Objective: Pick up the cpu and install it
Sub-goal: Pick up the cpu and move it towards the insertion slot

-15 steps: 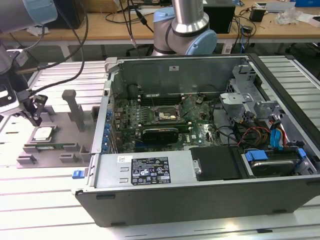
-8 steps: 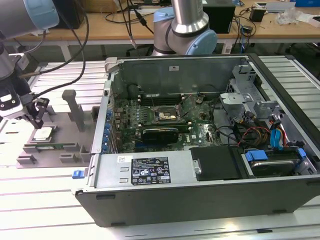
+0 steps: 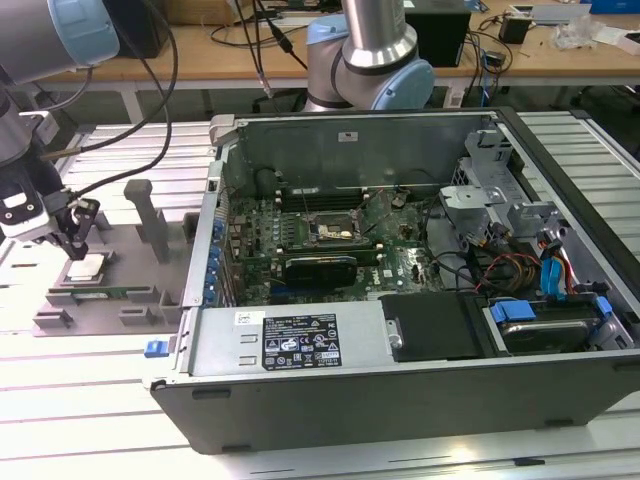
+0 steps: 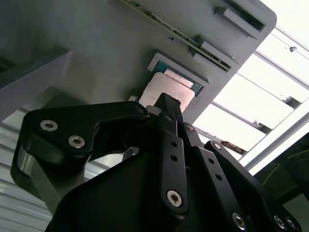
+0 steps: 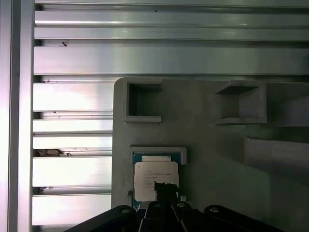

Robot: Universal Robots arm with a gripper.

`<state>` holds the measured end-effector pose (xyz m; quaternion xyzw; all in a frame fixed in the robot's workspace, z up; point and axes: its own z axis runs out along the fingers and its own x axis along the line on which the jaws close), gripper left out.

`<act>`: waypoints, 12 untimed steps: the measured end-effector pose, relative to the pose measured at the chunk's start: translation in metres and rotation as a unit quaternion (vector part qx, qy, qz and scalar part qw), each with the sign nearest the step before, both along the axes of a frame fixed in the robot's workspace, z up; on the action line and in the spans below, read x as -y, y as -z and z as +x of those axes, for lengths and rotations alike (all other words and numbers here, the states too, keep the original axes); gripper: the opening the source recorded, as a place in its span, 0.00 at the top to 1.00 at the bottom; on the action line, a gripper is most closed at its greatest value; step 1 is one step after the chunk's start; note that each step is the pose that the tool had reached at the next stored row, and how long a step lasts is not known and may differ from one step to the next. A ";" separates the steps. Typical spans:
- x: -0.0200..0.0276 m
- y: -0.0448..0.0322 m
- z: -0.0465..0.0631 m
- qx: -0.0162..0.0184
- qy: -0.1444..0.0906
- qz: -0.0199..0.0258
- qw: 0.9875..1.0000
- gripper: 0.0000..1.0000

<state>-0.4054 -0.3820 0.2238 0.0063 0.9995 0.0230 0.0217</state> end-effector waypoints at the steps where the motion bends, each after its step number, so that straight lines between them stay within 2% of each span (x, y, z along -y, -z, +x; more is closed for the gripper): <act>1: 0.0000 0.0000 0.000 0.000 0.000 0.000 1.000 0.83; 2: 0.0000 0.0000 0.000 0.000 0.000 0.000 1.000 0.71; 3: 0.0000 0.0000 0.000 0.000 0.000 0.000 1.000 0.64; 4: 0.0000 0.0000 0.000 0.000 0.000 0.000 1.000 0.52; 6: 0.0000 0.0000 0.000 0.000 0.000 0.000 1.000 0.40; 7: 0.0000 0.0002 0.000 0.000 0.000 0.000 1.000 0.40; 12: -0.0017 0.0107 -0.004 0.002 -0.002 0.001 1.000 0.40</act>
